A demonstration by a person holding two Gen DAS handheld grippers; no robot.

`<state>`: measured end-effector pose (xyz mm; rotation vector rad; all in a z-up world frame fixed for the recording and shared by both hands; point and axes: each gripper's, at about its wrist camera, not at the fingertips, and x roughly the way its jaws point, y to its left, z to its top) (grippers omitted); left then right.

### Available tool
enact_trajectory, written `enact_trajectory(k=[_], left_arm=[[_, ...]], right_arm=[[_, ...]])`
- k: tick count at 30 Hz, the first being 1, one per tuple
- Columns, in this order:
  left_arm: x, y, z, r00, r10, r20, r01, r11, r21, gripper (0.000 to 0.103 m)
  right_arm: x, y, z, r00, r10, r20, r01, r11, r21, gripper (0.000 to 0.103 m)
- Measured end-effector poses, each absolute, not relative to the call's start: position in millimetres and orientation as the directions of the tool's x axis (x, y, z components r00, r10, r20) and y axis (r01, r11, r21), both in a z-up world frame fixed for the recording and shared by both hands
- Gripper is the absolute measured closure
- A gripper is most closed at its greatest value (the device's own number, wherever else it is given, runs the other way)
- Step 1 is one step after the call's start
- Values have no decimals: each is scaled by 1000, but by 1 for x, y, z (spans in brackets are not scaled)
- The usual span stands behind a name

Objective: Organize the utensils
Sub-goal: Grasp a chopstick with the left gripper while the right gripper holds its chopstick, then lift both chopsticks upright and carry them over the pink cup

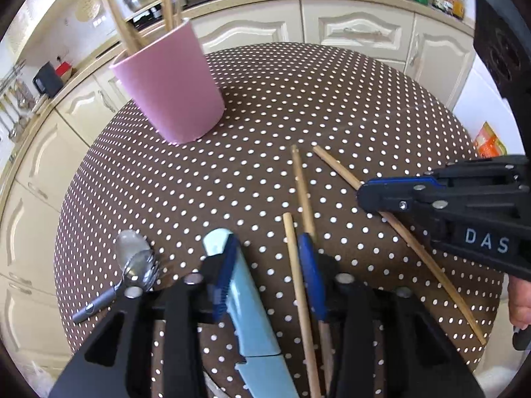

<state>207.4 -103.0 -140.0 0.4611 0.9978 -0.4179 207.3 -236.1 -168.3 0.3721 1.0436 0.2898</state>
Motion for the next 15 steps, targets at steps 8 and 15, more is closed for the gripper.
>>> enact_trajectory(k=[8,15], left_arm=[[221,-105,-142,443,-196,-875,471,881,41,97],[233,-83,-134,450,-264,-853,434,900,-49,97]], right_arm=[[206,-236,-168,482,396,-781,-50,903,426,97],[205,-233,-161,509,399,-762,-48,898,438,97]])
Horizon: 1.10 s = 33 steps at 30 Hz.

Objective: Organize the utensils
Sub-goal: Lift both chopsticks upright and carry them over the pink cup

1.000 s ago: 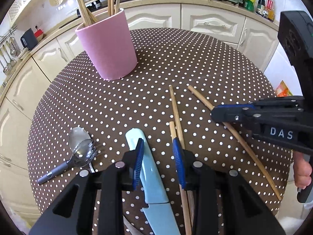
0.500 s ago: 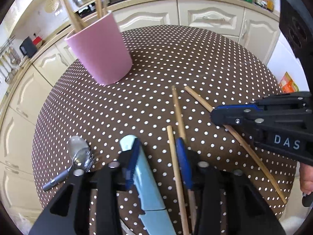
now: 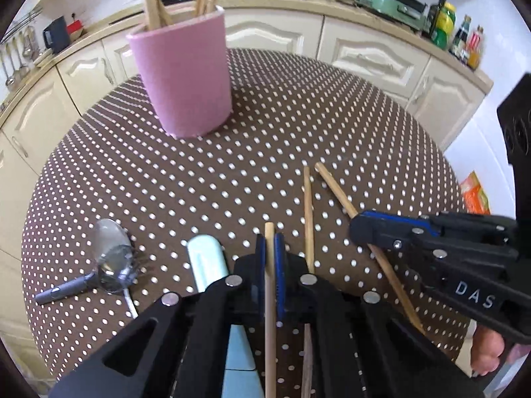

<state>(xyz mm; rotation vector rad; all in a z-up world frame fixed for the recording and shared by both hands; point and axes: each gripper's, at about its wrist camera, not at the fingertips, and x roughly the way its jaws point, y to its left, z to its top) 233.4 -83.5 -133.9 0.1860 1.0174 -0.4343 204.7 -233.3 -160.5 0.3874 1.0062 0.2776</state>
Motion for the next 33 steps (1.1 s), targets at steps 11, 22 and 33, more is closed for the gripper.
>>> enact_trajectory(k=[11,22,33], left_arm=[[236,-59,-54,646,-279,-711,347,936,-52,97],[260,-37,44,812,-340,-474,297,941,-165,97],[308,-27,100,931,-291,-222,229,936,-267,97]], right_arm=[[209,-246,-85,749,363,-554,-65,872,484,97],[243,-235,-13,904,299,-307,-135,878,460,97],[289,-206,17,974,213,-73,-176,922,345,97]])
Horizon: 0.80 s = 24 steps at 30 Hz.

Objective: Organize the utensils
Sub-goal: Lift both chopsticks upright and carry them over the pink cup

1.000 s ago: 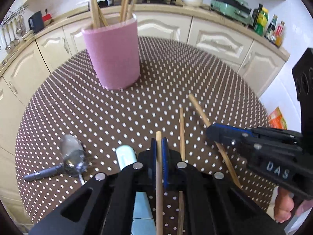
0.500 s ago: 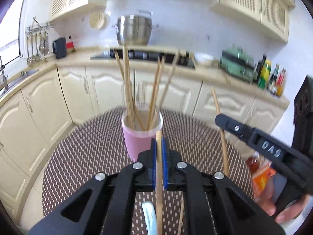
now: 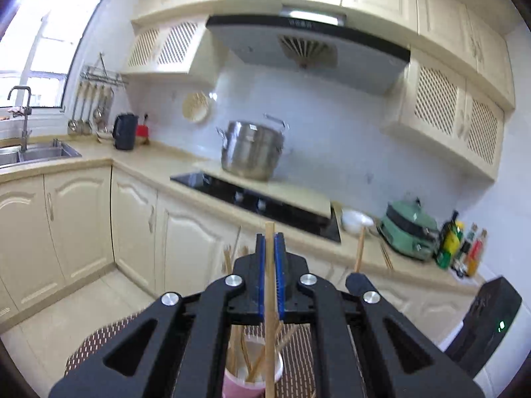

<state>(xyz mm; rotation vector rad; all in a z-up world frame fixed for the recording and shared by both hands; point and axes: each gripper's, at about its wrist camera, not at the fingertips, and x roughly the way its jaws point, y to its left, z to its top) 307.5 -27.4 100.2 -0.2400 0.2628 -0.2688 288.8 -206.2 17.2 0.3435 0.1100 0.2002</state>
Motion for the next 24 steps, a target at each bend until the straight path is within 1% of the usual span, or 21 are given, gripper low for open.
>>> enact_trajectory(k=[4,8,11,16,20,24], left_arm=[[325,-34,103,961,-223,-162,179,952,-246,97],[344,-38,102,978,-171,-118,142,965,-220,97],[352,-42,98,989,-130,-73,113,972,-206,97],[361,-45,88,995,-100,-17,94,973,-211,97],[366,-50,76,996,-89,-19,84,983,-164,97],[363,-50,56,996,-91,-26,87,988,-124,97]], right_arm=[[305,-201,22,974,222,-35,-199,923,330,97],[316,-197,18,974,224,-16,-207,924,320,97],[324,-192,14,979,205,9,-198,935,295,97],[342,-192,4,974,225,7,-217,927,306,97],[352,-193,-4,970,241,14,-233,920,316,97],[351,-195,-22,960,279,-12,-260,908,330,97]])
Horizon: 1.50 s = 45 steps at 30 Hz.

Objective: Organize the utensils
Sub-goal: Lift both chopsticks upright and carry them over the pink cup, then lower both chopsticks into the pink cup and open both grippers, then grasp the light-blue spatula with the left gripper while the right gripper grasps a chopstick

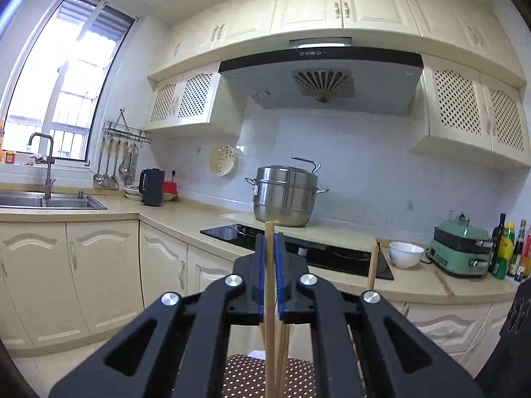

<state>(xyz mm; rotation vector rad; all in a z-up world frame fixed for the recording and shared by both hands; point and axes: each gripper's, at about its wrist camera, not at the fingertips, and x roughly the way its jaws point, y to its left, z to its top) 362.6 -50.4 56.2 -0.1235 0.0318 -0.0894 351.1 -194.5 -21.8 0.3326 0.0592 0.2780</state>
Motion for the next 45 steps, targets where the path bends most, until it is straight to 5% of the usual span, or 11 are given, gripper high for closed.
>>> enact_trajectory(k=[6,8,9,11,12,14,24,32,45], left_arm=[[357,-50,22,982,-139,-124,135,990,-42,94],[354,-47,11,968,-178,-178,177,984,-19,55],[353,-46,7,964,-187,-189,189,982,-9,51],[344,-44,-2,966,-163,-201,175,984,40,51],[341,-43,-6,966,-152,-211,167,984,58,52],[335,-37,-12,958,-150,-246,170,983,65,52],[291,-17,-9,950,-134,-283,157,986,59,52],[242,-8,-2,952,-109,-285,141,986,94,42],[187,14,-29,901,-76,-427,140,983,121,34]], right_arm=[[347,-190,-37,915,376,-142,-320,895,311,96],[342,-191,-41,901,393,-185,-331,896,296,96],[339,-191,-42,897,395,-199,-333,899,284,96],[334,-194,-46,893,391,-224,-328,904,274,88],[332,-196,-48,880,408,-243,-337,897,286,66],[328,-201,-52,864,430,-261,-343,883,320,42],[290,-203,-52,861,407,-304,-307,894,328,36],[253,-205,-46,869,347,-353,-236,917,320,25],[203,-198,-89,752,252,-609,-102,958,269,21]])
